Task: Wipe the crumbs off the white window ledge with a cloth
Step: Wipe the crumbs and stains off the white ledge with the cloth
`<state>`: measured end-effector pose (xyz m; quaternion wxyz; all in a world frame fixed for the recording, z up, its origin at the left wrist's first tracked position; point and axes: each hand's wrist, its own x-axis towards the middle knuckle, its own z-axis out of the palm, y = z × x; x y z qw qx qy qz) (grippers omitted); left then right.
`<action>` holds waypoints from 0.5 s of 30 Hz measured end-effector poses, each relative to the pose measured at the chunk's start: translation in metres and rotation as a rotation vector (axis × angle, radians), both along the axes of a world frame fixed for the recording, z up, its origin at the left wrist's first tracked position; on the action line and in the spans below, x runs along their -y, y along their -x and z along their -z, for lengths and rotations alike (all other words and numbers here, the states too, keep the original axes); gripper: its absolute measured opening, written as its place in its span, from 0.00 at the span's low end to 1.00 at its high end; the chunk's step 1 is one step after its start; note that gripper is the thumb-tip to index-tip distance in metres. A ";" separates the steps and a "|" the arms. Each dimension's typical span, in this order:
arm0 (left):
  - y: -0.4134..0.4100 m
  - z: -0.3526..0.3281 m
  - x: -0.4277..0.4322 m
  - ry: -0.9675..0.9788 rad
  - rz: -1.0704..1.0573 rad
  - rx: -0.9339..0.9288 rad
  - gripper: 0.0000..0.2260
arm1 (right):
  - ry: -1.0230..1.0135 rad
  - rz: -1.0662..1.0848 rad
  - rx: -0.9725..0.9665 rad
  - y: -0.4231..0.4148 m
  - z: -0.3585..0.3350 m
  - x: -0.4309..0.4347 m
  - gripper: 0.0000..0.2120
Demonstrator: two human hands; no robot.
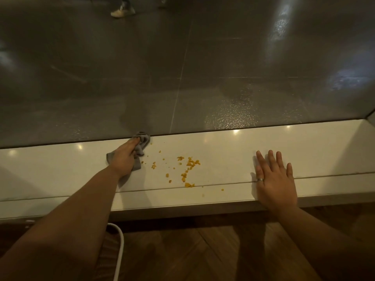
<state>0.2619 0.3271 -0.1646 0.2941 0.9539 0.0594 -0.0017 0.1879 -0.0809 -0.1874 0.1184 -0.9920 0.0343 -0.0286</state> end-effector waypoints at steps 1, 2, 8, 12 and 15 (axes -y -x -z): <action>-0.004 0.002 0.002 -0.006 0.023 0.008 0.15 | 0.004 -0.002 0.000 0.000 0.000 0.000 0.28; -0.006 0.000 0.007 0.009 0.056 0.023 0.10 | 0.009 -0.003 -0.002 0.000 0.000 0.000 0.28; -0.006 -0.005 0.030 0.136 -0.014 -0.091 0.12 | 0.008 -0.005 -0.008 0.000 -0.001 0.000 0.28; 0.001 -0.005 0.040 0.291 -0.034 -0.112 0.22 | 0.003 -0.008 -0.002 0.000 -0.001 0.000 0.27; 0.012 -0.007 0.055 0.255 0.067 -0.088 0.25 | -0.001 -0.004 -0.007 0.001 -0.001 0.000 0.27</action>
